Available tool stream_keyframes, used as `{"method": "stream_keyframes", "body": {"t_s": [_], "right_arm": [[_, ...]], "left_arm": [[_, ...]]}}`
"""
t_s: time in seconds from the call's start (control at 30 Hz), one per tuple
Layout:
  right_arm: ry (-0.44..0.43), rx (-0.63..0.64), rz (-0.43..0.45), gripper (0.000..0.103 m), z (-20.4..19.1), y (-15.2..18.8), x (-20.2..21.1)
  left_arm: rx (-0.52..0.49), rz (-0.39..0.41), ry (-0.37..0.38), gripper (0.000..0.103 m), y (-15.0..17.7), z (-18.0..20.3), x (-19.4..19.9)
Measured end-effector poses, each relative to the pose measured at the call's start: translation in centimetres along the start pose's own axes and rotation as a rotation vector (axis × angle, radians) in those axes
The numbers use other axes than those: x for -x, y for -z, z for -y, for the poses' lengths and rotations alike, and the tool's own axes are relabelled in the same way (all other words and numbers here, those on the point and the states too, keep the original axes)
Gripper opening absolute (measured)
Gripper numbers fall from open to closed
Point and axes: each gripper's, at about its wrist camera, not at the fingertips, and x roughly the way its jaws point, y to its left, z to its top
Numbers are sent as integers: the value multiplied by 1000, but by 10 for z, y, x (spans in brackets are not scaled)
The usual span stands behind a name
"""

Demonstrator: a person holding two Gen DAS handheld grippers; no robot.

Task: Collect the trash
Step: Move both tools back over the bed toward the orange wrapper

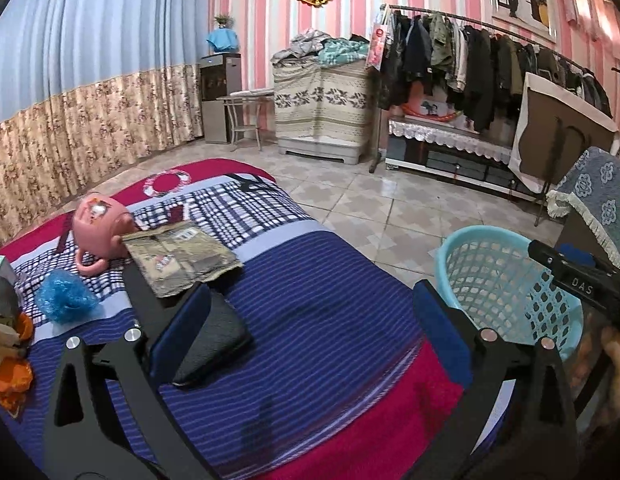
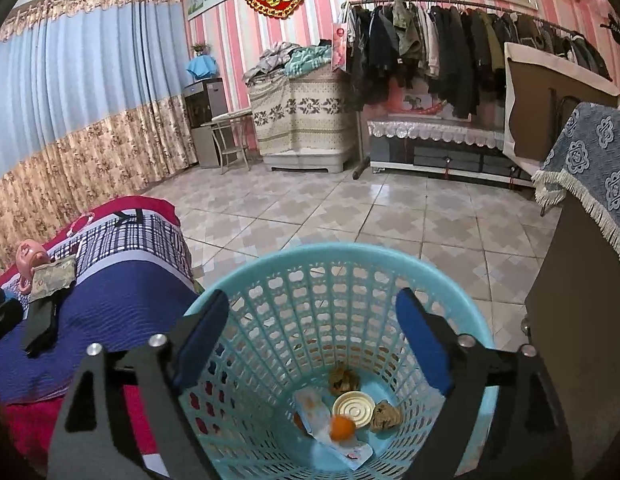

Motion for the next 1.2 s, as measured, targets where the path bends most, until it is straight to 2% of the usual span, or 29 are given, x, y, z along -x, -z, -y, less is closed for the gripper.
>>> {"method": "stream_keyframes", "body": {"t_s": [0.1,0.43,0.5,0.67,0.83,1.0,1.2], "right_arm": [[4,7,10,92,-4,-3,4],[-20,56,18,94,-35,-10,17],[-23,72,15,97,-43,-10,18],[-56,117,19,98,-69,-8,24],[-93,164,16,98,-98,-5,28],[-144,184,-3,98,-123,3,31],[-205,216,-27,98,-153,18,38]], "left_arm": [[3,14,-17,97,0,-7,5],[5,22,-63,97,11,-33,24],[21,17,-68,97,15,-41,28],[47,22,-88,97,22,-57,40],[66,54,-140,97,27,-82,58],[134,72,-170,97,36,-111,79],[157,15,-211,97,53,-143,93]]}}
